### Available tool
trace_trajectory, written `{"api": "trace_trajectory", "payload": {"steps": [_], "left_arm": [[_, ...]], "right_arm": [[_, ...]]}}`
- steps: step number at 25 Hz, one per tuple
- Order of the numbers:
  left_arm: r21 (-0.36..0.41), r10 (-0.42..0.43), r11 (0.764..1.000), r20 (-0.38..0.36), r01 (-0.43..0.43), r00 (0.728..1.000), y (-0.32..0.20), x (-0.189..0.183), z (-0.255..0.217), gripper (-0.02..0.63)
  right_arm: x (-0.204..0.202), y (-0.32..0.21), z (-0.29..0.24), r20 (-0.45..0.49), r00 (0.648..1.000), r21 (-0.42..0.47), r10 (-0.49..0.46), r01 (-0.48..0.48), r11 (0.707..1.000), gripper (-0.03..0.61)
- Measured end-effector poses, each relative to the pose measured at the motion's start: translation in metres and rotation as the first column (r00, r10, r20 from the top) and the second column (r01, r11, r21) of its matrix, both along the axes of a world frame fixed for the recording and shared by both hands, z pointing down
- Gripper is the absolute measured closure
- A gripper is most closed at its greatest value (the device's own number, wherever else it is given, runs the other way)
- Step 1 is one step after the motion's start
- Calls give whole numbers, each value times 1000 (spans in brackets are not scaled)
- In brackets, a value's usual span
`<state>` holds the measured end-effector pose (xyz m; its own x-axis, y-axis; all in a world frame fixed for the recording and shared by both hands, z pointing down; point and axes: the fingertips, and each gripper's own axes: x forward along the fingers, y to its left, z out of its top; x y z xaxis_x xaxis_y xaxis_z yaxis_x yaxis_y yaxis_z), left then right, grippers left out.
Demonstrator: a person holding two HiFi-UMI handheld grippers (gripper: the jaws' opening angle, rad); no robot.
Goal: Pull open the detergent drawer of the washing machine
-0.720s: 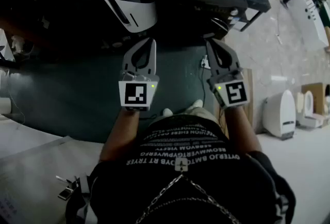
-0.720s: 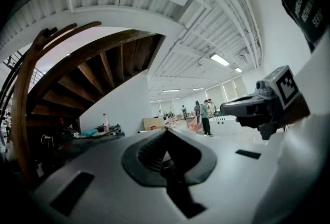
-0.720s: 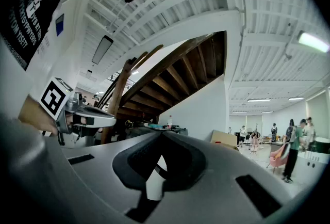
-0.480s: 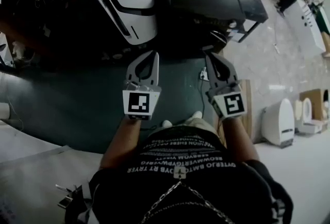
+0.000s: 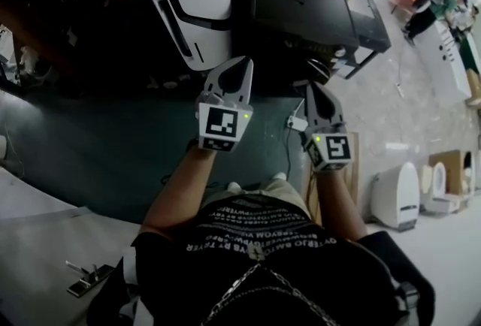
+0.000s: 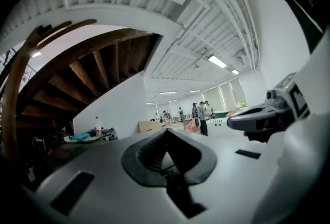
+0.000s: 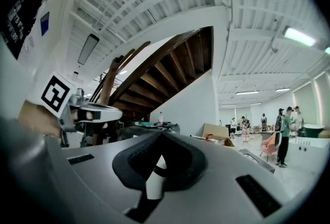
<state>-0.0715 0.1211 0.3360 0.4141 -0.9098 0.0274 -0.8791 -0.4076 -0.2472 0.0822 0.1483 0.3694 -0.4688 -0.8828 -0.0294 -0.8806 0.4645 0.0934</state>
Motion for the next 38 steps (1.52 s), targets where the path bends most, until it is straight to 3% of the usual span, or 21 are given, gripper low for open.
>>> {"api": "trace_trajectory", "payload": {"steps": [4, 8, 15, 22, 34, 38], "left_arm": [[-35, -7, 999, -49, 5, 999, 8, -1, 17, 609], [-64, 0, 998, -40, -3, 999, 19, -5, 32, 609], [-54, -23, 998, -57, 20, 998, 36, -26, 23, 610], [-50, -16, 999, -61, 13, 998, 40, -37, 26, 609], [-155, -30, 988, -85, 16, 996, -27, -23, 63, 609], [-156, -34, 988, -73, 22, 997, -63, -9, 60, 609]], "right_arm": [[12, -32, -22, -1, 999, 62, 52, -52, 997, 577], [-16, -31, -43, -69, 998, 123, -13, 22, 992, 577], [-37, 5, -20, -61, 995, 24, -75, 76, 997, 577], [-26, 9, 0, -64, 997, -37, -46, 43, 998, 577], [5, -54, 30, -42, 998, -108, -48, 43, 993, 577], [13, -85, 34, -47, 997, -123, -65, 59, 991, 577]]}}
